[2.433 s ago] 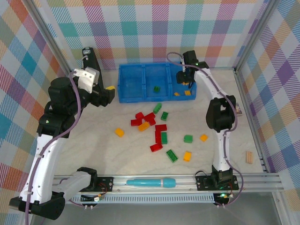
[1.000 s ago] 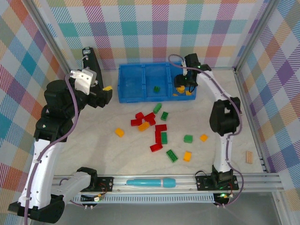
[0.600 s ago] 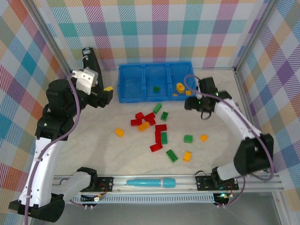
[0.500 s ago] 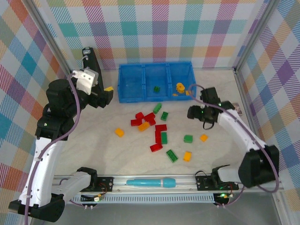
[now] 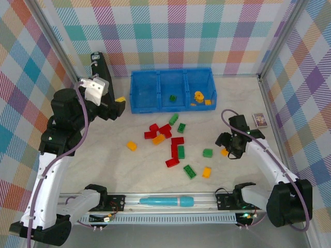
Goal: Sort the legos into containers by color
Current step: Pick up the lego from the bottom-right of the table.
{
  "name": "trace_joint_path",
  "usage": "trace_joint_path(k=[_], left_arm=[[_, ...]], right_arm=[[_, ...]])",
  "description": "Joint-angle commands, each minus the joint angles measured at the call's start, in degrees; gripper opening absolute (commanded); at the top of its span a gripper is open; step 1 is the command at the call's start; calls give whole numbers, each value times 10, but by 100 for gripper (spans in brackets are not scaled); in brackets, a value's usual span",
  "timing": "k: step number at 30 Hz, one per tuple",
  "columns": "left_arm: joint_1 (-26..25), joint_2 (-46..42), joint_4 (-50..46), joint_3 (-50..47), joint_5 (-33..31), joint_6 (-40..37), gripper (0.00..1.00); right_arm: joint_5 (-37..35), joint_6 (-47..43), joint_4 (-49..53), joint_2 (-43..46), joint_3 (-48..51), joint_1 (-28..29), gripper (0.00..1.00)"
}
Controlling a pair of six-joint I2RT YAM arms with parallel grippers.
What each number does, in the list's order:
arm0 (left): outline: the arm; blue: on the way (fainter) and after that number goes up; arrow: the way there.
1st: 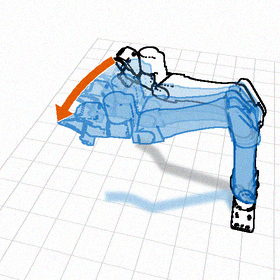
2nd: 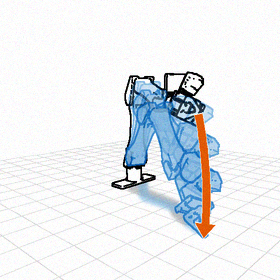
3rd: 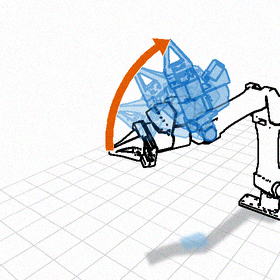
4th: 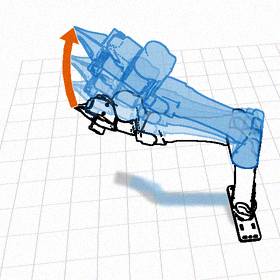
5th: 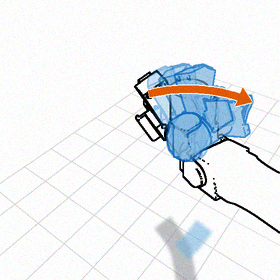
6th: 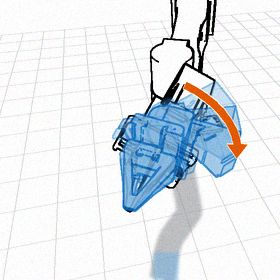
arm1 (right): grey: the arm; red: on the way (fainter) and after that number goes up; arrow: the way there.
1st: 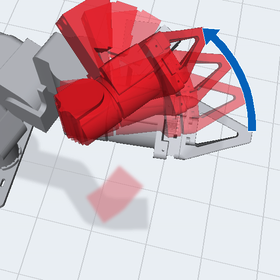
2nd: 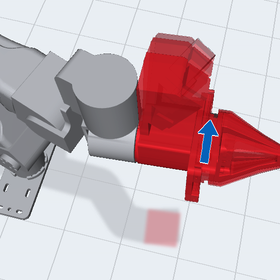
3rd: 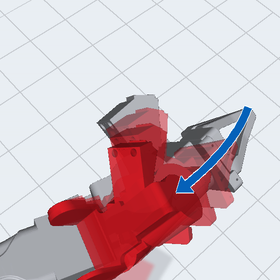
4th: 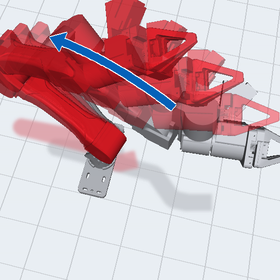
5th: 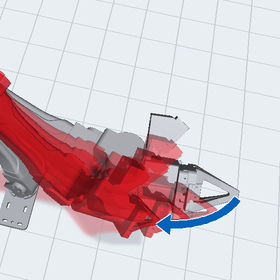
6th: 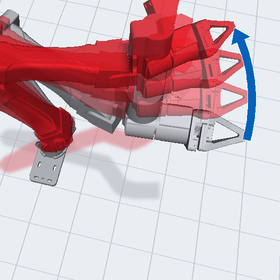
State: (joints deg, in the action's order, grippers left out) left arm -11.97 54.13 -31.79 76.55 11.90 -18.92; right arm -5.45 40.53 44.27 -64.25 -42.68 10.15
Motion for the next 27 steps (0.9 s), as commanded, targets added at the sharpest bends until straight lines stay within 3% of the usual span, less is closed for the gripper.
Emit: trace_joint_path(k=[1, 17, 27], left_arm=[[-4, -10, 6, -2, 8, -3, 100], [-6, -1, 4, -1, 3, -5, 100], [-14, 12, 2, 3, 0, -4, 100]], right_arm=[[19, 23, -27, -19, 13, -12, 75], [31, 8, -97, -141, 35, -32, 62], [25, -19, -103, -162, 28, -40, 45]])
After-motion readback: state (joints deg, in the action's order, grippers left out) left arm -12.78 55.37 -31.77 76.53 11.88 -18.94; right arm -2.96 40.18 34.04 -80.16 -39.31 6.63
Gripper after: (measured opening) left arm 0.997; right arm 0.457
